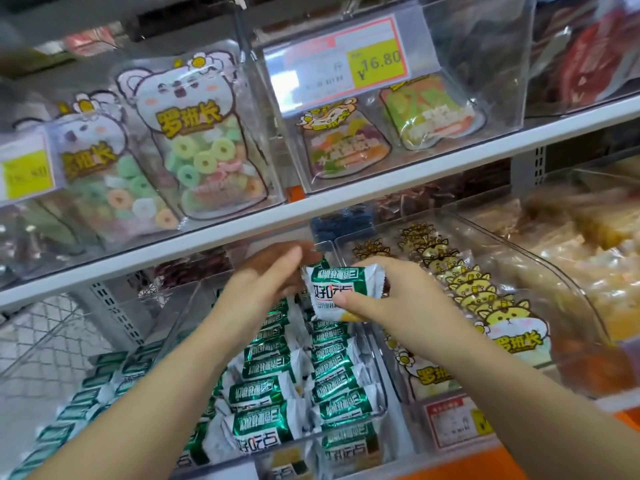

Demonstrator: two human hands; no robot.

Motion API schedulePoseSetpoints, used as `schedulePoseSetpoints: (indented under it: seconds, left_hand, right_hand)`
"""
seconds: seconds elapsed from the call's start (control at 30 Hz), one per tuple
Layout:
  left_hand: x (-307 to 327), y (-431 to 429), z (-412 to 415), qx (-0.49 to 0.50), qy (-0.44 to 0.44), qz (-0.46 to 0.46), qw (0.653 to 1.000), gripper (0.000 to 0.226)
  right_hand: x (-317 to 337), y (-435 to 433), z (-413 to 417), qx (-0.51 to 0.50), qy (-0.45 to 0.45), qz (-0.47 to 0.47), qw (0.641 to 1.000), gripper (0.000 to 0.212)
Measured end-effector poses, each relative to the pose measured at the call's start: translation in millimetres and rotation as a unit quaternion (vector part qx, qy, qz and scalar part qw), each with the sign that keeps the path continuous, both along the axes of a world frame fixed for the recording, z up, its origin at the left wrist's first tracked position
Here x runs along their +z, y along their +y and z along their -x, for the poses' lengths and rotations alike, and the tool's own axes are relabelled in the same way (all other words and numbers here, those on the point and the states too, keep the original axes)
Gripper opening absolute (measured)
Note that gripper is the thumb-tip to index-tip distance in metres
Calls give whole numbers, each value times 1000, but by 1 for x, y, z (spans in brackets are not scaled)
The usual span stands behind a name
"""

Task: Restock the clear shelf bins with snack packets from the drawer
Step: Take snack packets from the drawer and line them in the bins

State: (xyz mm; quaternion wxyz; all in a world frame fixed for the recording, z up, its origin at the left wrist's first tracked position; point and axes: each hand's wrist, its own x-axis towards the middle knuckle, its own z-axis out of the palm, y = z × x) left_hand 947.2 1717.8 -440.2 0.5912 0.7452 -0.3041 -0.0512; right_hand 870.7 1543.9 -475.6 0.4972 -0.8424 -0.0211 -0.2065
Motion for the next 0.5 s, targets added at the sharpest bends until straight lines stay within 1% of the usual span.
schedulePoseSetpoints:
  seconds: [0.03,0.1,0.17,0.23,0.27,0.3,0.37,0.4,0.43,0.5]
  left_hand:
    - [2,2,-2,-9,-39,-55,998,32]
    - [5,2,3,-22,-76,-140,987,31]
    - [6,0,8,-21,-81,-177,981,32]
    - [6,3,7,-5,-81,-200,976,32]
    - [5,6,4,12,-84,-215,973,33]
    - [4,7,1,38,-101,-243,964,34]
    - [2,10,-7,109,-154,-315,930,38]
    - [0,9,-10,129,-172,-342,915,42]
    - [-3,8,-15,134,-178,-361,905,44]
    - [-6,3,-26,119,-174,-388,897,47]
  right_hand:
    - [0,0,-1,-3,-3,-1,1000,44]
    - [1,1,-1,7,-9,-2,1000,46]
    - [2,0,-1,23,-5,-16,1000,45]
    - [4,-3,0,31,3,-68,997,36]
    - [3,-5,0,26,4,-73,997,37]
    - [2,-8,1,20,10,-50,998,40]
    - [-1,-10,2,17,38,46,998,45]
    - [-3,-9,3,21,48,92,994,44]
    - [-4,-9,3,26,52,120,991,41]
    - [-5,-10,2,31,52,129,990,37]
